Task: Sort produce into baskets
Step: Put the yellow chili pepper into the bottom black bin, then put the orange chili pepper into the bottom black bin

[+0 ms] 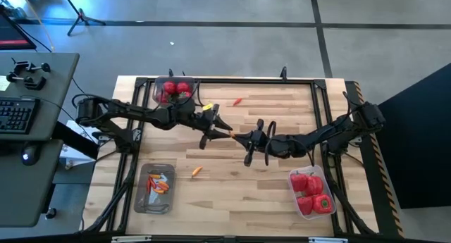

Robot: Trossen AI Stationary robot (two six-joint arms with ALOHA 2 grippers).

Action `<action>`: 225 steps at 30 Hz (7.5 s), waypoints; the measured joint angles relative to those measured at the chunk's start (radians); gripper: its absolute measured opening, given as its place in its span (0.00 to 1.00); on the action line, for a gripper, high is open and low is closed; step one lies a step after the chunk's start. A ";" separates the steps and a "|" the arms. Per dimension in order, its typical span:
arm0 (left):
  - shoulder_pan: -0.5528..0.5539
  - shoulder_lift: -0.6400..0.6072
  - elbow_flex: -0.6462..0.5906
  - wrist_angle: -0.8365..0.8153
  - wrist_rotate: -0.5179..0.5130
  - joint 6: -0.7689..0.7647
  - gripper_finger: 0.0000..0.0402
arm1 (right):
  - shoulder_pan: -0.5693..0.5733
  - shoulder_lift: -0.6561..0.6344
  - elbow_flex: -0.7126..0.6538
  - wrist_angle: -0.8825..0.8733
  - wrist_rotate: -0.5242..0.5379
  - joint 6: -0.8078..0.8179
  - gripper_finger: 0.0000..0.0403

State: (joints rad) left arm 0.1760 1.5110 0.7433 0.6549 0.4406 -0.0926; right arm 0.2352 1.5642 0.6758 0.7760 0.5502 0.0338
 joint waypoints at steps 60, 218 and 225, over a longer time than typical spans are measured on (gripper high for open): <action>-0.584 -0.562 -0.130 -1.315 -0.131 -0.475 0.00 | -0.097 0.000 0.001 -0.354 -0.182 0.236 0.52; -0.706 -0.628 -0.127 -1.510 -0.186 -0.376 0.00 | -0.097 0.508 0.587 -0.502 -0.315 0.173 0.59; -0.721 -0.627 -0.227 -1.432 -0.163 -0.451 0.02 | -0.110 0.508 0.587 -0.502 -0.382 0.142 0.59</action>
State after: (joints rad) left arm -0.5453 0.8838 0.5167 -0.7770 0.2771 -0.5433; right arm 0.1255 2.0720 1.2633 0.2737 0.1686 0.1760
